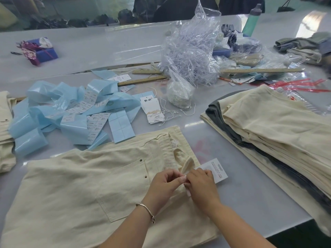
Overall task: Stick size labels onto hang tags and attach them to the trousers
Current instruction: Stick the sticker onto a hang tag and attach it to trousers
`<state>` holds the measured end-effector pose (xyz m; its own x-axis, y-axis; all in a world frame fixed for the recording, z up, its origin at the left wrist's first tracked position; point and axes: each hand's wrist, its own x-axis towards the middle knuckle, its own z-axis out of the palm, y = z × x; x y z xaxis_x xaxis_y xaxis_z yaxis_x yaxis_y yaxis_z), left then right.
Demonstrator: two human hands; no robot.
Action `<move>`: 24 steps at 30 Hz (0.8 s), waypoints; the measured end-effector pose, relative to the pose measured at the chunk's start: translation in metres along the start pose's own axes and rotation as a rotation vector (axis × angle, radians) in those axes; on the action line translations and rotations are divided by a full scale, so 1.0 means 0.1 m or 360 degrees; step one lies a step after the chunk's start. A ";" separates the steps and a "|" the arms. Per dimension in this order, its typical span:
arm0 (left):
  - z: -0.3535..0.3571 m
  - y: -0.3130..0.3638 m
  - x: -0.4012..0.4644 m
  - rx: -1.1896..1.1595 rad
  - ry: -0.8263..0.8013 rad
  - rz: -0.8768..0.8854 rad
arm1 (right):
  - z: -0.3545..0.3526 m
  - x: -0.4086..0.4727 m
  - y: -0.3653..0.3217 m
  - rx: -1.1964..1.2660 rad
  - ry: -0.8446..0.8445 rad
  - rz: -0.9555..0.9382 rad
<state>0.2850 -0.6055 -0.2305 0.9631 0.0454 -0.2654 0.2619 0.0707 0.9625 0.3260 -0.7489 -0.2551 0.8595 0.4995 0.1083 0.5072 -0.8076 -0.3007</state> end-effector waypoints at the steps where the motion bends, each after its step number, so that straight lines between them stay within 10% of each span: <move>1: 0.01 0.00 -0.01 0.0018 0.0005 0.0008 | -0.01 0.01 0.01 0.0071 -0.0046 0.0063; 9: 0.03 0.10 -0.01 0.0332 0.0126 0.0131 | -0.36 -0.02 0.02 0.2065 -0.0106 0.0760; 24: -0.03 0.19 -0.02 0.0711 0.0147 0.0271 | -0.45 -0.02 -0.02 0.2467 -0.0217 0.0833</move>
<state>0.2880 -0.6013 -0.2116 0.9903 0.1090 -0.0862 0.1216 -0.3792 0.9173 0.3260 -0.7619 -0.2123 0.8529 0.3796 -0.3584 -0.4349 0.1368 -0.8900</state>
